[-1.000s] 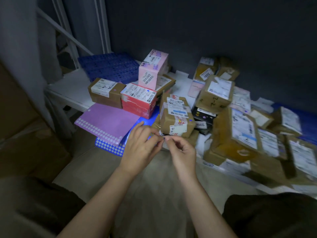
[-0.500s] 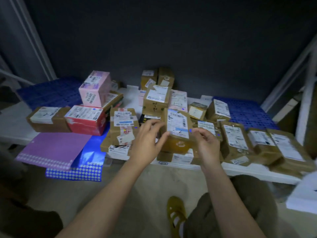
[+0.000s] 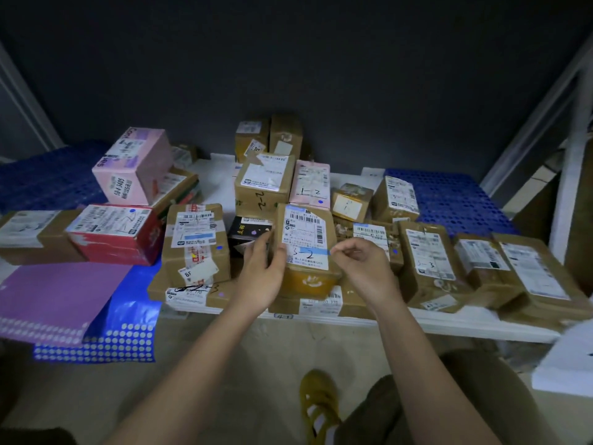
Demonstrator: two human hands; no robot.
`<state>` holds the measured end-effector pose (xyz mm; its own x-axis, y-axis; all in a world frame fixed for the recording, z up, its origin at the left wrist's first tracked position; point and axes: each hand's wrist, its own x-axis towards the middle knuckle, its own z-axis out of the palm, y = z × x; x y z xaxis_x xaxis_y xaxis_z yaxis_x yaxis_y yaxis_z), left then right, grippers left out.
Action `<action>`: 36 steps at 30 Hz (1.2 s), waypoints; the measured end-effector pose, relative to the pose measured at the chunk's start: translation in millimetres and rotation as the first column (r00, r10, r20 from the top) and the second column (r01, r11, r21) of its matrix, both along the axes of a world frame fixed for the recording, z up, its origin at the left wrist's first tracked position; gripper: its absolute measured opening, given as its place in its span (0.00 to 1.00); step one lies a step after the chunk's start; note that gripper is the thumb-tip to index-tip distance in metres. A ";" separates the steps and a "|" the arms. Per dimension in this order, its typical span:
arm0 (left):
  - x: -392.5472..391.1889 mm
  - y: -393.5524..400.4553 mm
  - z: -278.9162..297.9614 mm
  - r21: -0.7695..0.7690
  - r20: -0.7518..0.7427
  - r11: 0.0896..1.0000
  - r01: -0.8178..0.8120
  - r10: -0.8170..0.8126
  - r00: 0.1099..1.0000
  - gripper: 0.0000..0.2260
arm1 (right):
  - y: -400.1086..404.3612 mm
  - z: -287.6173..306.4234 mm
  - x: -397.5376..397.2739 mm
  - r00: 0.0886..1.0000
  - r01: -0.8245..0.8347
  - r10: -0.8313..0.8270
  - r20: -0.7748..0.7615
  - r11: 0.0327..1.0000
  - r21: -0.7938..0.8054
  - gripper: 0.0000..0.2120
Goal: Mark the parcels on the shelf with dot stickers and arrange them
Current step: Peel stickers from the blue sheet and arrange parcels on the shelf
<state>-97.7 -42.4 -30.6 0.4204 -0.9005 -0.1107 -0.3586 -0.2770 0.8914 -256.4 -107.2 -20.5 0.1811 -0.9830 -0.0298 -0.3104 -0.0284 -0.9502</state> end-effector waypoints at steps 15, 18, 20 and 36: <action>-6.0 5.4 1.9 -0.061 -0.126 0.998 0.000 -0.008 0.992 0.20 | 15.3 -8.6 -1.2 0.974 -0.006 -0.059 0.218 0.958 0.287 0.10; -16.1 8.0 4.3 -0.127 -0.121 0.992 0.001 -0.016 0.993 0.18 | 25.7 -8.3 -4.8 0.984 0.023 -0.048 0.174 0.989 0.147 0.10; -29.2 4.1 9.2 -0.170 -0.098 0.985 0.025 -0.042 0.994 0.16 | 28.3 -6.9 -12.2 0.977 0.103 -0.106 0.183 0.994 0.028 0.10; -72.0 -61.5 6.3 -0.050 0.050 0.936 0.347 -0.345 0.937 0.21 | -13.8 -14.9 -61.5 0.859 0.275 -0.372 -0.351 0.915 -0.295 0.23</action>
